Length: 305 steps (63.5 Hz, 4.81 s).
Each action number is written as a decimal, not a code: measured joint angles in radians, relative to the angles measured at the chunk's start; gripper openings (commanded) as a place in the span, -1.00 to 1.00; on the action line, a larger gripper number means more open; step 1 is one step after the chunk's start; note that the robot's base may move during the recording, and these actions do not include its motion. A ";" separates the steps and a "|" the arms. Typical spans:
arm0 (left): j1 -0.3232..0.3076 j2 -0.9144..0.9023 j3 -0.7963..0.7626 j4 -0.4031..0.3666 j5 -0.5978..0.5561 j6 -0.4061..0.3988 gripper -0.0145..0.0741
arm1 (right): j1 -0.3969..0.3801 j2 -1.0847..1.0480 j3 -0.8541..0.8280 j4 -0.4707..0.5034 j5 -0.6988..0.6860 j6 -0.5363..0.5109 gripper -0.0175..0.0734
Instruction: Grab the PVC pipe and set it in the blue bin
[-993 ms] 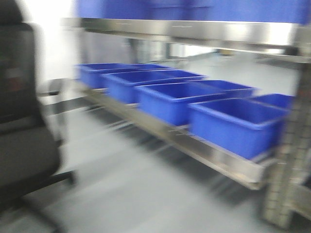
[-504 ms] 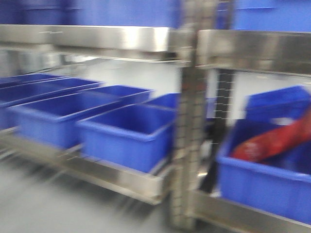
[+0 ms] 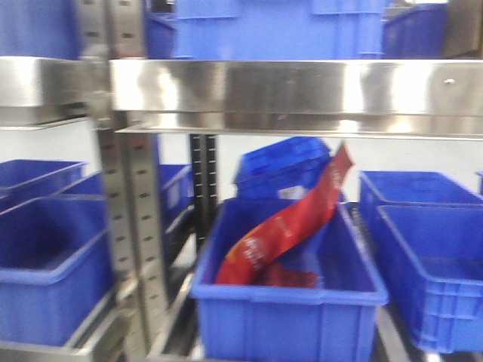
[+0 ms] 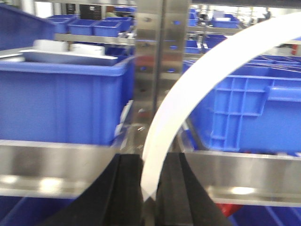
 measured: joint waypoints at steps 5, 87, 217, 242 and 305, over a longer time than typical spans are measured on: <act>0.000 0.000 0.000 0.000 0.000 0.000 -0.92 | 0.000 0.000 0.000 0.000 0.000 0.000 -0.97; 0.000 0.000 0.000 0.000 -0.002 0.000 -0.92 | 0.000 0.000 0.000 0.000 0.000 -0.002 -0.97; -0.353 0.922 -0.887 0.077 0.074 0.052 -0.91 | 0.435 0.995 -0.696 0.052 0.014 -0.051 -0.93; -0.369 1.009 -0.926 0.077 0.120 0.052 0.12 | 0.435 1.053 -0.719 0.087 0.047 -0.051 0.13; -0.408 0.606 -0.698 -0.116 0.120 0.052 -0.92 | 0.437 0.735 -0.571 0.137 -0.029 -0.051 -0.97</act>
